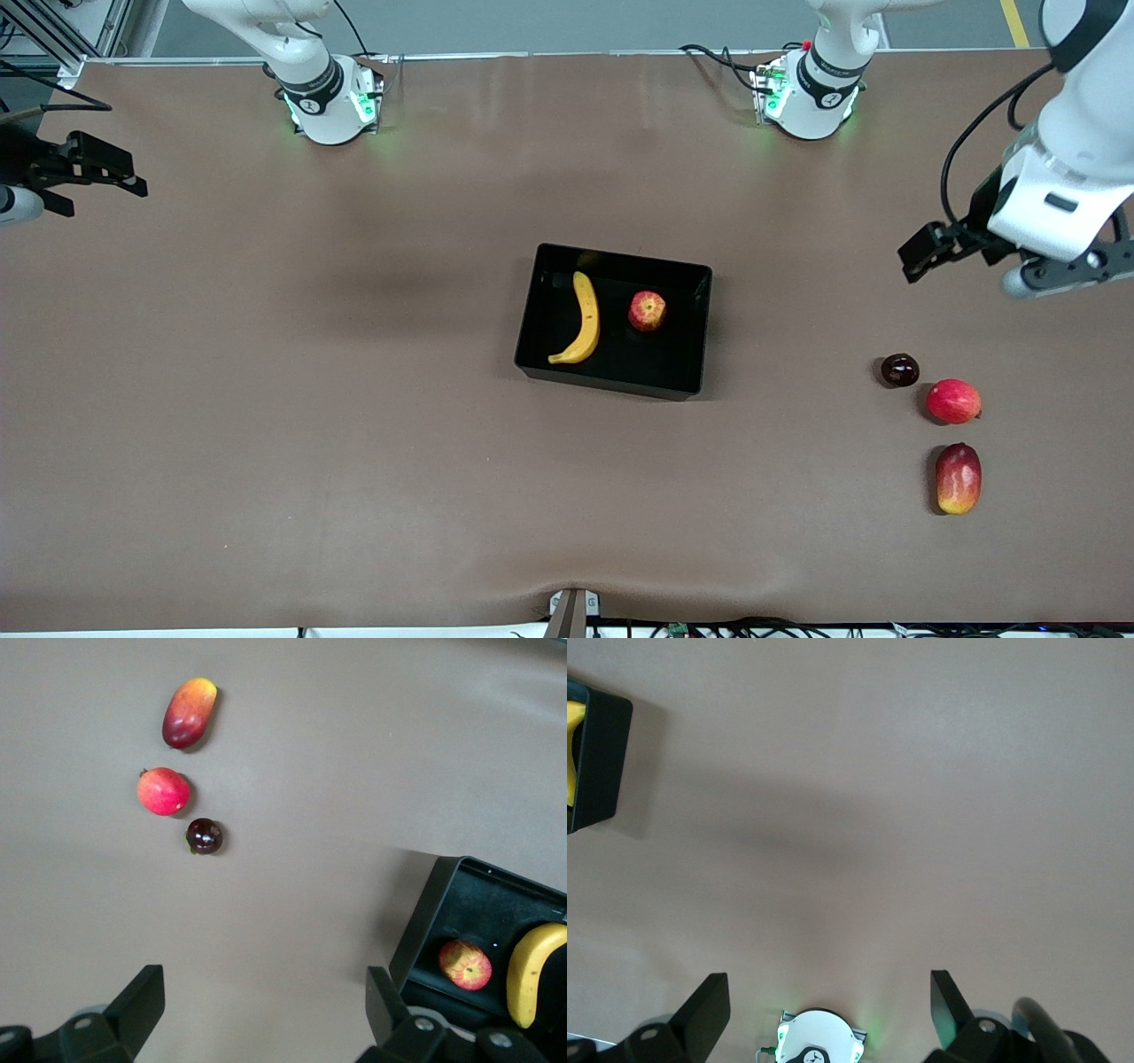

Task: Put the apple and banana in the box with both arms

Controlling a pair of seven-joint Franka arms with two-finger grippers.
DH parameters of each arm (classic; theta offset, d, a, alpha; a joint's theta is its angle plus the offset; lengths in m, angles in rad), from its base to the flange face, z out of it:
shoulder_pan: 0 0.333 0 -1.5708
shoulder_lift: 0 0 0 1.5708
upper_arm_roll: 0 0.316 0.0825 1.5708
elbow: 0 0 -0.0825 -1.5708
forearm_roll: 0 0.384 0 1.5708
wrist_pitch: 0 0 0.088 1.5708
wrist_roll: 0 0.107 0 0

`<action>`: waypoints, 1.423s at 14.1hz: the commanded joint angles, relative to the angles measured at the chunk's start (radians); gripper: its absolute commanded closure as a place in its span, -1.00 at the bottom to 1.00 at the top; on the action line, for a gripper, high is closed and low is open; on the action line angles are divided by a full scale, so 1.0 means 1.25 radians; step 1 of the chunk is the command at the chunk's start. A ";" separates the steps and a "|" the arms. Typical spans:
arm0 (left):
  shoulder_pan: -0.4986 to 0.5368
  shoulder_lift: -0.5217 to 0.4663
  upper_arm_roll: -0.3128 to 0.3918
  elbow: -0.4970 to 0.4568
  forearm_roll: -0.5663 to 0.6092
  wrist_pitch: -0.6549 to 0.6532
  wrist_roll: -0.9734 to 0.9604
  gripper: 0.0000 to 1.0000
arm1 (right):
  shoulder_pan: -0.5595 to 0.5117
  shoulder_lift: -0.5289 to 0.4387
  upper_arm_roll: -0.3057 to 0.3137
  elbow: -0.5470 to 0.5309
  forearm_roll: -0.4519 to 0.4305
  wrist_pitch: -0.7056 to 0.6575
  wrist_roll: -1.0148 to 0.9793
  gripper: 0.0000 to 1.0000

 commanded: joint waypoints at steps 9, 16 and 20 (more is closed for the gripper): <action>-0.009 -0.128 0.079 -0.123 -0.060 0.004 0.235 -1.00 | -0.025 -0.002 0.002 0.005 0.019 -0.007 0.011 -1.00; -0.009 -0.109 0.080 -0.093 -0.063 -0.002 0.237 -1.00 | -0.074 -0.005 0.002 0.026 0.018 -0.041 0.001 -1.00; -0.009 -0.109 0.080 -0.094 -0.063 -0.003 0.226 -1.00 | -0.077 0.000 0.004 0.041 0.022 0.036 0.001 -1.00</action>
